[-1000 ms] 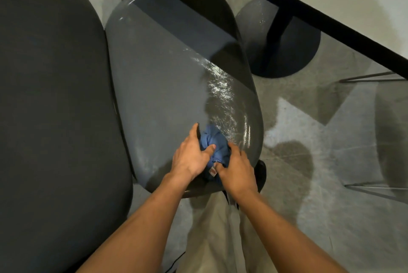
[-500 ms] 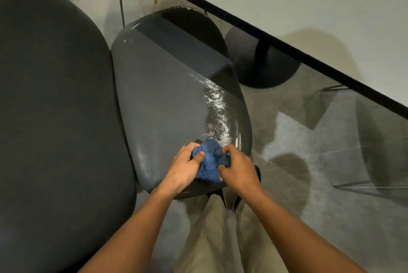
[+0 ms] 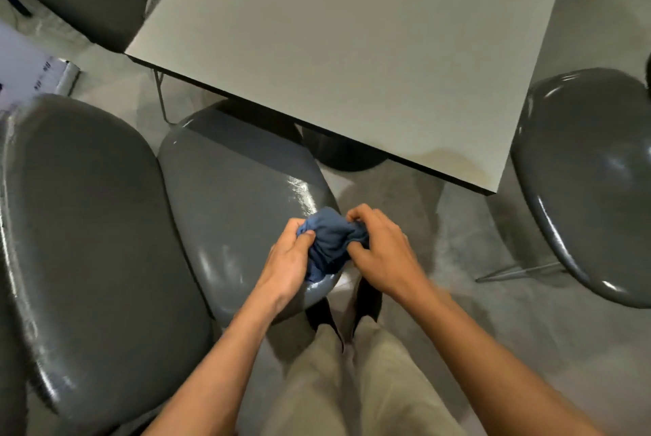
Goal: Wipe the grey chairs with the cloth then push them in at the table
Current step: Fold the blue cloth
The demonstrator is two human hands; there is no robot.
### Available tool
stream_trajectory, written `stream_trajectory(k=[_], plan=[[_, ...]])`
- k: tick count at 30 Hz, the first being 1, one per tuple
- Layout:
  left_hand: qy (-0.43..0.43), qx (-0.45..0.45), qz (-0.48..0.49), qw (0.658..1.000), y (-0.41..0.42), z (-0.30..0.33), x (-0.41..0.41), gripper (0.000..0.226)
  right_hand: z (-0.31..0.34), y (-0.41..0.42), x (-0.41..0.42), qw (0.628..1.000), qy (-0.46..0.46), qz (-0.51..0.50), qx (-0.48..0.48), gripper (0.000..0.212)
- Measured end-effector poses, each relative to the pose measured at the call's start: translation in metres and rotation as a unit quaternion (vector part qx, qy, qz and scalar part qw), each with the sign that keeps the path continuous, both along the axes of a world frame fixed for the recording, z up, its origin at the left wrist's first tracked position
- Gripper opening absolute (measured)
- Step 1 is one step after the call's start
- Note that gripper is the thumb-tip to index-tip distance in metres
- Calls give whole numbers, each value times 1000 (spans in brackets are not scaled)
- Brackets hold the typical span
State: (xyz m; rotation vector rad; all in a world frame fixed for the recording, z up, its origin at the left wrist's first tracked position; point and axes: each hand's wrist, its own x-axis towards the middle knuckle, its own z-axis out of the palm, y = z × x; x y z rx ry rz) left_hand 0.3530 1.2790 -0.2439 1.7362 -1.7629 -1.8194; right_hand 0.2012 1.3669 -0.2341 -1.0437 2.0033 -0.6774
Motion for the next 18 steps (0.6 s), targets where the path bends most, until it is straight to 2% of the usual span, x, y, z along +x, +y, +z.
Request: stream_trajectory(k=[4, 7, 14, 18], plan=[[36, -48, -21, 998, 3, 47, -25, 17, 55, 9, -24, 996, -41, -65, -42, 29], [58, -86, -37, 994, 5, 80, -44, 22, 89, 16, -39, 992, -65, -92, -63, 25], [119, -95, -33, 988, 8, 143, -87, 22, 146, 19, -66, 977, -119, -147, -99, 35], [174, -95, -28, 980, 11, 173, -102, 22, 179, 21, -80, 969, -166, -147, -109, 37]])
